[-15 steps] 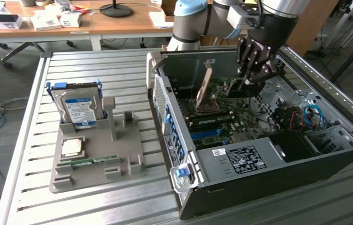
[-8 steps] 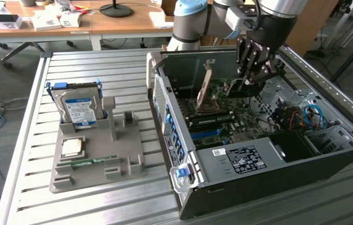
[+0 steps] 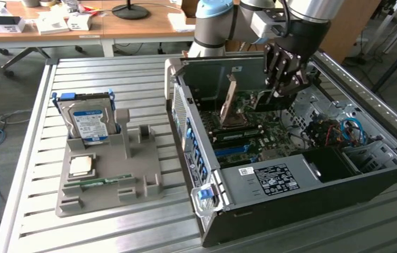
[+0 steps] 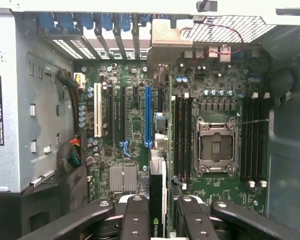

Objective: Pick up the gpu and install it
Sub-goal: 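Insert the gpu into the slot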

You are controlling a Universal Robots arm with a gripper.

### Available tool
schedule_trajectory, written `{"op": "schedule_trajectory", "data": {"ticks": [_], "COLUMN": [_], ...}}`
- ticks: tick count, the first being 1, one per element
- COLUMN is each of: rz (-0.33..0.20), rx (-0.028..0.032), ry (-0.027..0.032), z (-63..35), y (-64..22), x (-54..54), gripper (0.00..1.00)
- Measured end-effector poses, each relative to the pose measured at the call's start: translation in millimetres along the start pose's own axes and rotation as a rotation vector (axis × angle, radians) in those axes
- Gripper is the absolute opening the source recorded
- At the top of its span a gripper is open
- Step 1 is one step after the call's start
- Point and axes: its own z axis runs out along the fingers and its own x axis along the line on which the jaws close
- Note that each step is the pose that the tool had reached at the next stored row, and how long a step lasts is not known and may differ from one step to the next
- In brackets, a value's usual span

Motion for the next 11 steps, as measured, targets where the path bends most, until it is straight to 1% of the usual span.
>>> {"op": "schedule_trajectory", "data": {"ticks": [3, 5, 6, 11], "rz": [-0.003, -0.006, -0.007, -0.011], "rx": [0.0003, 0.0042, 0.0049, 0.005], "ry": [0.0005, 0.0, -0.0001, 0.0004], "z": [0.8, 1.9, 2.8, 5.7], "y": [0.3, 0.9, 1.1, 1.2], "x": [0.1, 0.1, 0.1, 0.2], "gripper": [0.26, 0.26, 0.26, 0.26]}}
